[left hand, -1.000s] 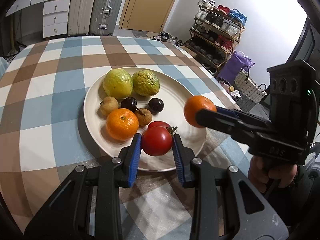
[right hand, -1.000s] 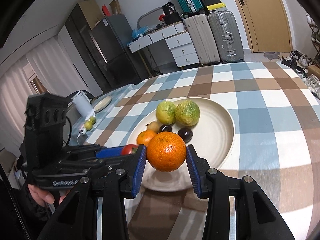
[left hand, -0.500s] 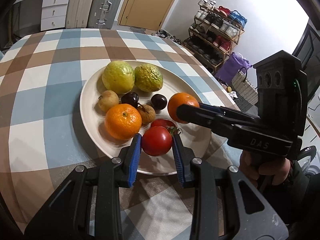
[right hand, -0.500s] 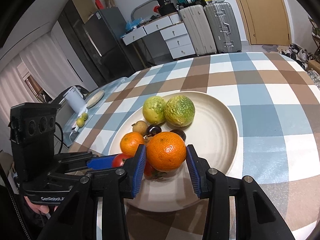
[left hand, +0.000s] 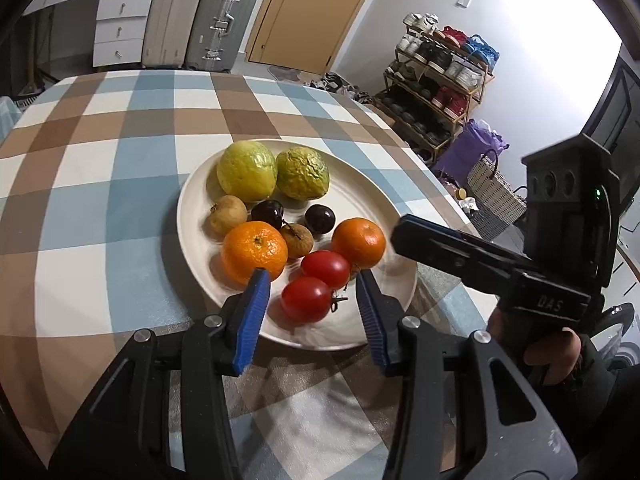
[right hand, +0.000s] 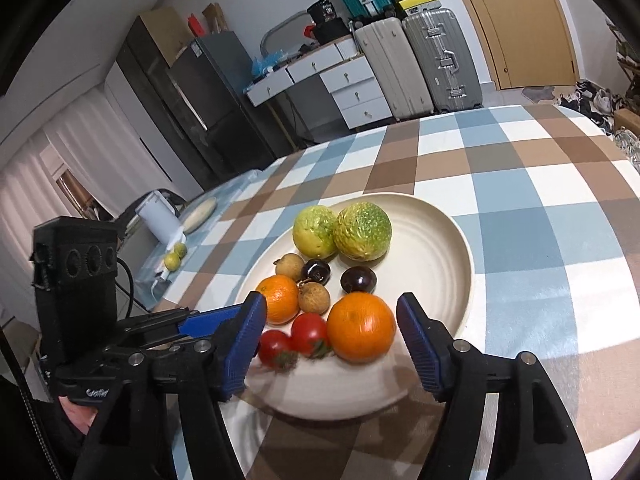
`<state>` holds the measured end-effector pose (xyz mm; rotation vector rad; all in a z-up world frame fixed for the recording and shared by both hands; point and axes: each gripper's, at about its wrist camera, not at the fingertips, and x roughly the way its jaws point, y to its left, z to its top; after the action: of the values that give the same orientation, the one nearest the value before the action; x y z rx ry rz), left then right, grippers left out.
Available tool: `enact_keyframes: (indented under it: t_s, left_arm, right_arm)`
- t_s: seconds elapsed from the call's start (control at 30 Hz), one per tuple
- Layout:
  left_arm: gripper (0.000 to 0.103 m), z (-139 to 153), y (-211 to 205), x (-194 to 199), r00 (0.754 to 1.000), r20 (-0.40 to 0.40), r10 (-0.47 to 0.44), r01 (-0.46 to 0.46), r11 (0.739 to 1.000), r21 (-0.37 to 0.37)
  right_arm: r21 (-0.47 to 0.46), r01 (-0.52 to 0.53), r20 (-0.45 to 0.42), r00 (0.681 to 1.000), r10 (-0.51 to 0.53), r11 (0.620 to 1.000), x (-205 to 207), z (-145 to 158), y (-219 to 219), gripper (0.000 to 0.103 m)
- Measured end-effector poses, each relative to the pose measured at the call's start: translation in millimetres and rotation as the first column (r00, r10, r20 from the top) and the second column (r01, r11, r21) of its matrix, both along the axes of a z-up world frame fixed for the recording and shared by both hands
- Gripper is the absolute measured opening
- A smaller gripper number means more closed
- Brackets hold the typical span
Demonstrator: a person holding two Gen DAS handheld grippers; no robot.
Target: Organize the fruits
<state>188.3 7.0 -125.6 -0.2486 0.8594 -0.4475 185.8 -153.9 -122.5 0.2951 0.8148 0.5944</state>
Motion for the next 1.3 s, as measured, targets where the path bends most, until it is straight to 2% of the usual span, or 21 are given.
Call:
enact_keyframes:
  t_s: [0.07, 0.1, 0.13, 0.17, 0.27, 0.37, 0.53, 0.6, 0.77, 0.93, 1.0, 1.07, 1.17, 1.3]
  left_arm:
    - [0.046, 5, -1, -6, 1.0, 0.013, 0.01, -0.01, 1.0, 0.013]
    - [0.055, 8, -2, -9, 1.0, 0.018, 0.014, -0.014, 1.0, 0.016]
    - [0.058, 11, -2, -12, 0.999, 0.025, 0.022, -0.022, 1.0, 0.021]
    - [0.064, 15, -2, -16, 0.999, 0.033, 0.034, -0.035, 0.999, 0.026]
    - [0.068, 26, -2, -26, 0.997, 0.06, 0.056, -0.058, 0.998, 0.039]
    - [0.079, 39, -2, -37, 0.992, 0.089, 0.091, -0.096, 0.994, 0.051]
    - [0.091, 64, -1, -58, 0.974, 0.17, 0.151, -0.166, 0.983, 0.079]
    - [0.102, 74, -2, -70, 0.962, 0.21, 0.175, -0.197, 0.977, 0.087]
    - [0.102, 93, -2, -93, 0.919, 0.317, 0.236, -0.286, 0.95, 0.121]
    - [0.102, 106, -3, -114, 0.869, 0.412, 0.274, -0.363, 0.918, 0.156]
    - [0.102, 111, -4, -125, 0.841, 0.46, 0.286, -0.398, 0.902, 0.166]
    - [0.102, 115, -4, -134, 0.815, 0.5, 0.292, -0.423, 0.89, 0.171]
    - [0.102, 120, -3, -153, 0.774, 0.556, 0.303, -0.451, 0.88, 0.149]
    - [0.102, 128, 0, -172, 0.759, 0.575, 0.306, -0.457, 0.879, 0.135]
  right_arm:
    - [0.005, 0.015, 0.01, 1.0, -0.015, 1.0, -6, 4, -5, 0.07]
    - [0.01, 0.022, 0.014, 1.0, -0.022, 1.0, -9, 6, -7, 0.076]
    - [0.018, 0.032, 0.019, 0.999, -0.032, 0.999, -12, 8, -10, 0.08]
    - [0.032, 0.043, 0.03, 0.999, -0.044, 0.999, -17, 11, -14, 0.088]
    - [0.051, 0.064, 0.062, 0.996, -0.067, 0.997, -30, 21, -21, 0.092]
    - [0.038, 0.09, 0.093, 0.991, -0.093, 0.995, -43, 32, -25, 0.102]
    - [0.026, 0.111, 0.154, 0.982, -0.113, 0.994, -64, 49, -32, 0.103]
    - [0.021, 0.121, 0.184, 0.975, -0.122, 0.992, -73, 56, -33, 0.103]
    - [0.01, 0.158, 0.273, 0.949, -0.155, 0.987, -97, 73, -33, 0.103]
    - [-0.001, 0.212, 0.377, 0.905, -0.196, 0.977, -124, 87, -30, 0.103]
    - [0.0, 0.224, 0.412, 0.888, -0.204, 0.975, -132, 91, -29, 0.103]
    - [0.0, 0.25, 0.465, 0.857, -0.221, 0.968, -143, 96, -28, 0.103]
    - [-0.011, 0.269, 0.519, 0.825, -0.224, 0.963, -156, 101, -25, 0.103]
    - [-0.029, 0.27, 0.558, 0.803, -0.209, 0.963, -168, 107, -19, 0.103]
